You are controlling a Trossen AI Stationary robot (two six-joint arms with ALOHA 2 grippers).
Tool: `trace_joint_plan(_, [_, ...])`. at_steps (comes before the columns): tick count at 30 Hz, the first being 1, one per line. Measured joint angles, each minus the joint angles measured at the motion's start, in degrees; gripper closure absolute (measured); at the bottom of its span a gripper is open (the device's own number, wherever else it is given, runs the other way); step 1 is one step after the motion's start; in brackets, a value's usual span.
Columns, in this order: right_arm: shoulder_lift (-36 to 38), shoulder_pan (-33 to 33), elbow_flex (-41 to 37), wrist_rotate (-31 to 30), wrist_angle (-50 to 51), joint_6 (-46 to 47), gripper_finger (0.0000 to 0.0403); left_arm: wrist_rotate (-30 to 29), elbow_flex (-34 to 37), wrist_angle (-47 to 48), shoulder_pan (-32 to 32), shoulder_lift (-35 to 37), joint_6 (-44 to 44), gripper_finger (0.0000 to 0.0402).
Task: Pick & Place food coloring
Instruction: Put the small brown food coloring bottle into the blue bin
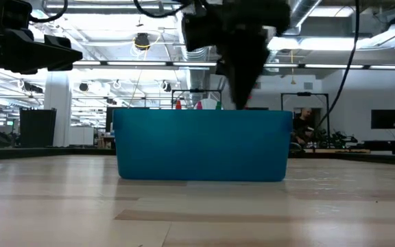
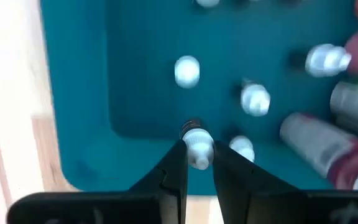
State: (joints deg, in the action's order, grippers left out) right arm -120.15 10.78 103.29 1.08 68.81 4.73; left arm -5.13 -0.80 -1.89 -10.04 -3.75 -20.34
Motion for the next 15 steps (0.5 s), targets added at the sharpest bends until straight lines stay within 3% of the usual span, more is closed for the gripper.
trace_joint_plan(10, [-2.42,-0.06,-0.06,-1.27,-0.76,0.17,0.0351,0.03,0.00,-0.04,0.00,-0.02,0.00,0.0278])
trace_joint_plan(15, [-2.23,-0.06,-4.32,-1.18,-5.39,1.90,0.0351,0.00,0.00,-0.07,0.00,0.00,0.00,0.0278])
